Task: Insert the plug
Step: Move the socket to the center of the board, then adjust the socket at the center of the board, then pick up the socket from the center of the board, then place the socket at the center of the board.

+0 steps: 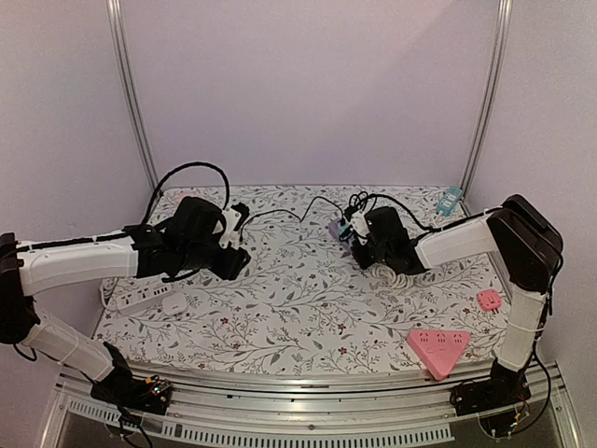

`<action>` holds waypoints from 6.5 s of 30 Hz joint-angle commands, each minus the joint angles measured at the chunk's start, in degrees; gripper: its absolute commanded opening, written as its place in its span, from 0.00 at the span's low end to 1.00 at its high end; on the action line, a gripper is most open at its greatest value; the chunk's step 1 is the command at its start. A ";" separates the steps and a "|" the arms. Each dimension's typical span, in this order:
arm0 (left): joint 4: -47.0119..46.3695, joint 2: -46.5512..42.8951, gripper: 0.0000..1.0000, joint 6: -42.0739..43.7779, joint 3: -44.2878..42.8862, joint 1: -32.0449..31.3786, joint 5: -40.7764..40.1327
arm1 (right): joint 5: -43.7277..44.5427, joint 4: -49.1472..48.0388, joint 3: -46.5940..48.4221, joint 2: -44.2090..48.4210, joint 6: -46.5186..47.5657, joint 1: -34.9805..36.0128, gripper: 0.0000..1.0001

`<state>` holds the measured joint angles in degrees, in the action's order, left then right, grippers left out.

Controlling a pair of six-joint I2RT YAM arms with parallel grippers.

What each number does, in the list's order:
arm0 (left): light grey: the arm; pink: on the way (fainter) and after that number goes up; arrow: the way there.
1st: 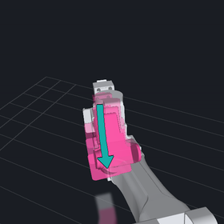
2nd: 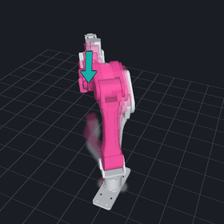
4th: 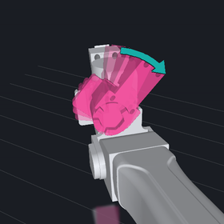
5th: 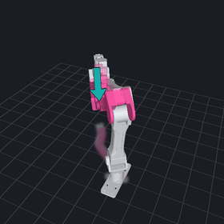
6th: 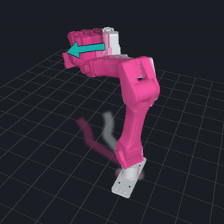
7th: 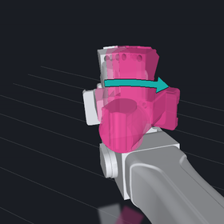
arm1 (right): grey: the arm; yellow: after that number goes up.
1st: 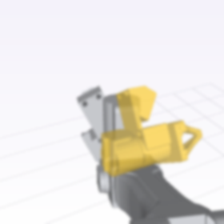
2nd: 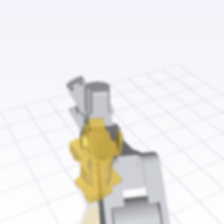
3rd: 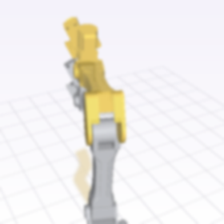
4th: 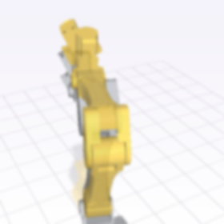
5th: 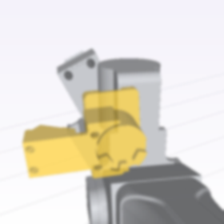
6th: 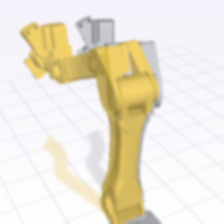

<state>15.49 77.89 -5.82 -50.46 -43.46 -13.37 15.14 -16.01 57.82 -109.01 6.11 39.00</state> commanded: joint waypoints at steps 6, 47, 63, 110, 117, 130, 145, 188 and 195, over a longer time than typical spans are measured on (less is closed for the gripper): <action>1.93 -3.99 0.65 0.11 1.02 1.88 -2.43 | 15.07 13.96 12.76 -10.50 -14.49 -8.27 0.00; 13.28 -8.56 0.99 -1.60 -4.54 2.33 -11.75 | -8.24 55.09 34.31 -6.82 -22.45 -33.36 0.86; 14.09 -10.87 1.00 -0.74 -2.54 2.42 -14.63 | -13.58 61.15 25.22 -8.40 -18.96 -34.73 0.17; 14.87 -13.34 1.00 0.43 -2.46 2.59 -13.15 | -2.30 66.10 41.69 -11.77 -20.68 -38.48 0.13; 14.46 -14.72 1.00 0.55 -2.29 2.64 -13.92 | 7.44 63.65 48.50 9.17 -15.15 -37.26 0.00; 14.18 -18.99 1.00 -1.10 -1.57 4.63 -16.54 | -17.78 48.88 42.53 30.14 13.47 -1.18 0.00; 17.82 -26.30 0.99 -9.53 1.07 22.00 -10.81 | -16.93 57.70 41.58 12.46 22.84 12.71 0.00; 15.34 -24.99 0.99 -9.86 3.83 27.55 -3.79 | -23.19 62.28 40.44 -17.68 21.85 25.85 0.40; 15.18 -23.87 0.99 -9.50 3.72 27.61 -2.63 | -20.60 56.87 38.59 -11.71 21.72 25.85 0.99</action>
<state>31.48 52.90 -15.70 -47.31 -16.69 -17.39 -6.37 45.15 98.06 -126.37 28.18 65.08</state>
